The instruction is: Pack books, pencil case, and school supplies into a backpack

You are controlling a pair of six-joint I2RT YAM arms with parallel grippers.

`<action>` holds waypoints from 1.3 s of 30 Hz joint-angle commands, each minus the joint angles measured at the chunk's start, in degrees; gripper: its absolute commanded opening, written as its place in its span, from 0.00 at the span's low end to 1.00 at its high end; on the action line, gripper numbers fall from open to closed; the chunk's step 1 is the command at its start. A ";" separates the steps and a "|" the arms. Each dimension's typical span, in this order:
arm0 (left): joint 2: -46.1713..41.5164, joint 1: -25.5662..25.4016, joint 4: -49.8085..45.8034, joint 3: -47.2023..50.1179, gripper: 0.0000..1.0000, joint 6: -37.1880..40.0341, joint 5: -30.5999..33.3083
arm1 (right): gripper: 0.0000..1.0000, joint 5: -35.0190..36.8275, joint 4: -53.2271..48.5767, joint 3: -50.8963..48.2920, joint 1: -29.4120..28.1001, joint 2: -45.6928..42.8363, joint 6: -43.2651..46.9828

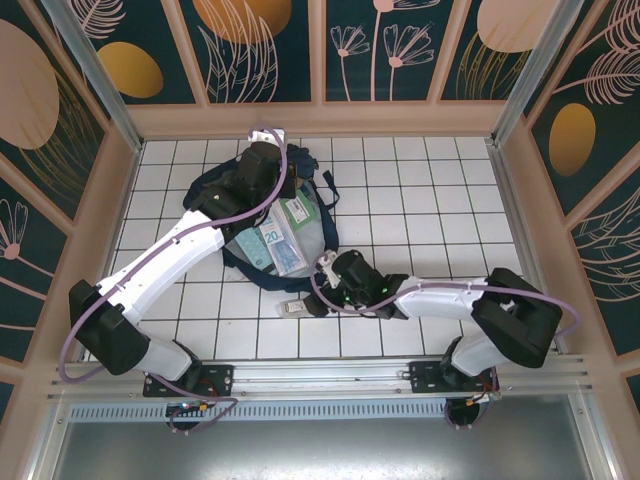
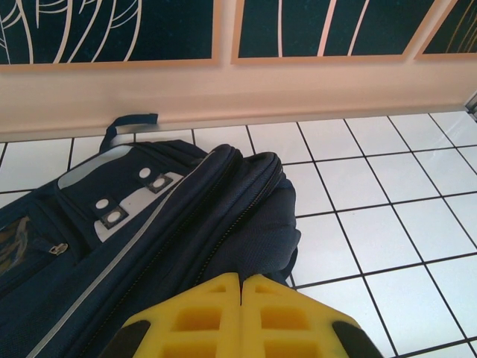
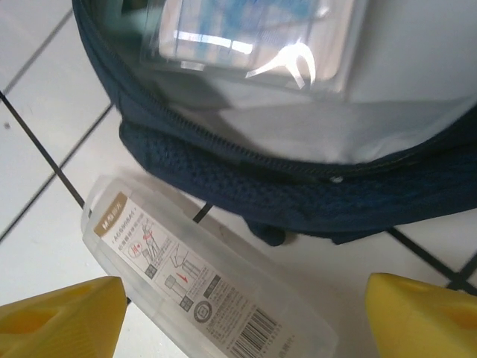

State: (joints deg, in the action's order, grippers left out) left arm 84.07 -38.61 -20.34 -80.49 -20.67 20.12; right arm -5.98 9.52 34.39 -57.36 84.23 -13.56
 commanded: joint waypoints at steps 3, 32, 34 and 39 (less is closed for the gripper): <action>-0.73 -0.25 6.98 -3.14 0.00 -0.87 -0.58 | 0.86 1.27 1.03 2.32 -1.60 5.14 3.68; -1.18 -0.32 6.98 -2.60 0.00 -0.57 -0.13 | 0.42 15.59 -4.19 4.60 -13.04 6.71 5.46; -1.13 -0.28 7.05 -2.67 0.00 -0.52 0.07 | 0.36 15.91 -4.89 3.98 -13.21 4.38 4.87; -1.25 -0.25 7.14 -2.64 0.00 -0.41 1.09 | 0.37 16.69 -6.67 1.76 -13.28 -3.08 2.47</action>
State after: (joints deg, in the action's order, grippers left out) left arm 84.16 -38.61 -20.16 -80.49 -20.67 20.01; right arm 7.88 4.08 37.32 -70.30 85.80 -8.58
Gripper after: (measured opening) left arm 0.062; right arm 0.459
